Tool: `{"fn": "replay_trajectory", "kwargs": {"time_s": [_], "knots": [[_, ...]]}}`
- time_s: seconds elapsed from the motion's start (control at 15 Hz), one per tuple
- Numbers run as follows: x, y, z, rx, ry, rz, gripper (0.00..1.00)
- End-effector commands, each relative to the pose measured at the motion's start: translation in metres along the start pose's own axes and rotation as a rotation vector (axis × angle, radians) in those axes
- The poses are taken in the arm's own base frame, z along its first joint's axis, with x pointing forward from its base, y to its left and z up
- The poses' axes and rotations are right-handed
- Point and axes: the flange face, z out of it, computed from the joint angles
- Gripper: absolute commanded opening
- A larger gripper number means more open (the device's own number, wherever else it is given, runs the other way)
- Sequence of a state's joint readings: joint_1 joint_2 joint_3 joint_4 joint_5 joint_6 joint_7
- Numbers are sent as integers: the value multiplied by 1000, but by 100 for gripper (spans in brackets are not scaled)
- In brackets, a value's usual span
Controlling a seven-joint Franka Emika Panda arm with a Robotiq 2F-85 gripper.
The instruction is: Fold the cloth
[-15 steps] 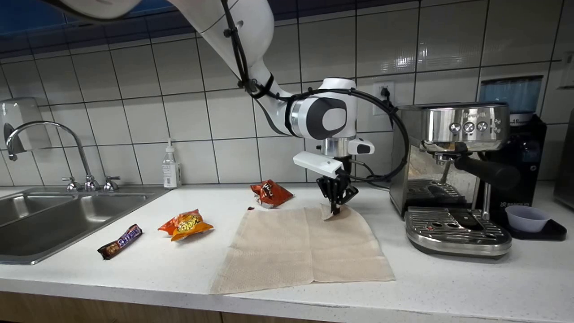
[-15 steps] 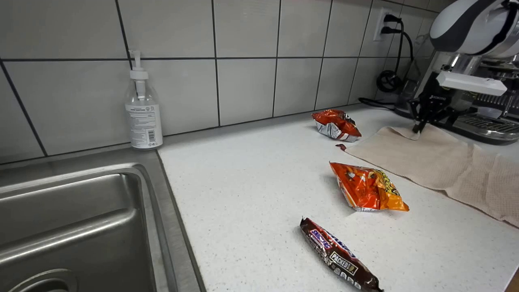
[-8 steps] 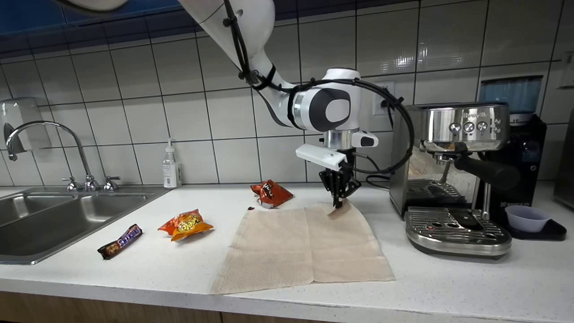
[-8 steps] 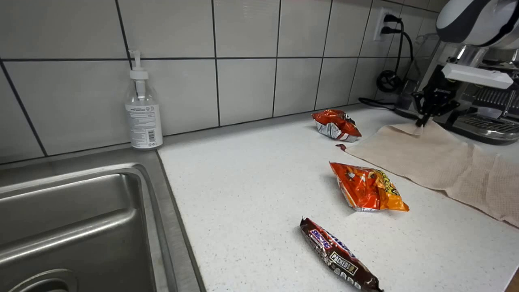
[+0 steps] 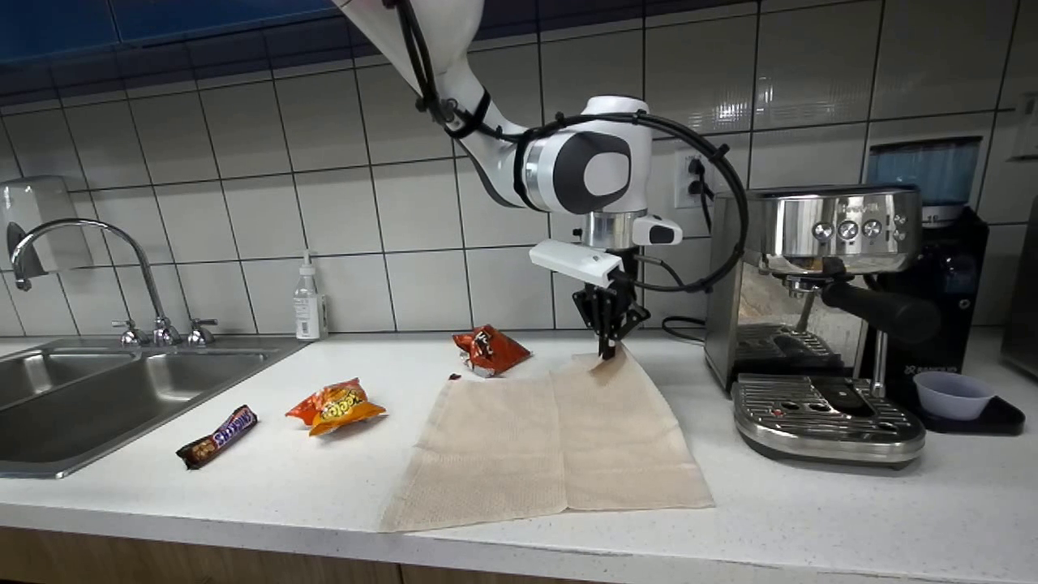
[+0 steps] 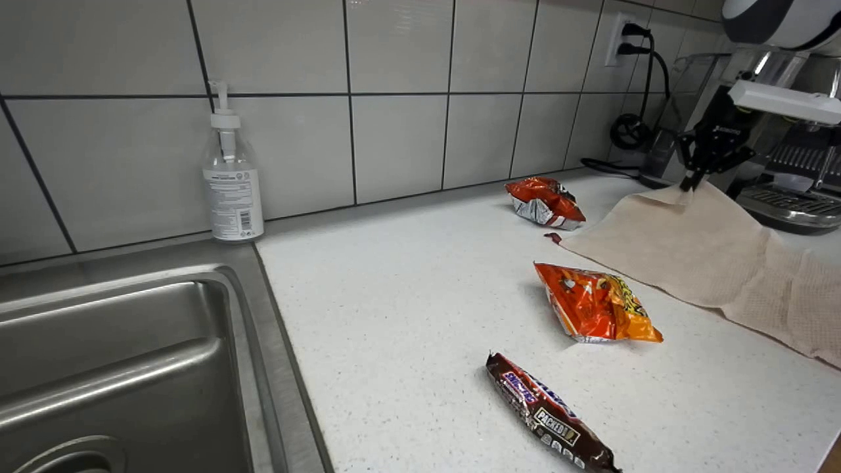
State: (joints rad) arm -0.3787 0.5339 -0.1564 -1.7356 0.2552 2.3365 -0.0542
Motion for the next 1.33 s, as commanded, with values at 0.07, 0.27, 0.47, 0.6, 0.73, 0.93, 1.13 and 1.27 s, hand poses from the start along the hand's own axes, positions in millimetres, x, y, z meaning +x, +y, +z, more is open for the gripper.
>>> {"fn": "replay_trajectory", "kwargs": {"time_s": [0.07, 0.27, 0.47, 0.6, 0.73, 0.93, 1.13, 1.27], "knots": [[-21, 2, -20, 16, -1, -17, 1], [-31, 5, -29, 21, -1, -17, 1], [-40, 7, -38, 34, -10, -6, 1], [-47, 8, -44, 36, -4, -7, 1], [-55, 9, -49, 39, -10, 1, 1], [-67, 10, -55, 46, -14, 3, 1], [-81, 10, -64, 58, -25, 5, 1], [-91, 10, -69, 62, -27, 4, 1]]}}
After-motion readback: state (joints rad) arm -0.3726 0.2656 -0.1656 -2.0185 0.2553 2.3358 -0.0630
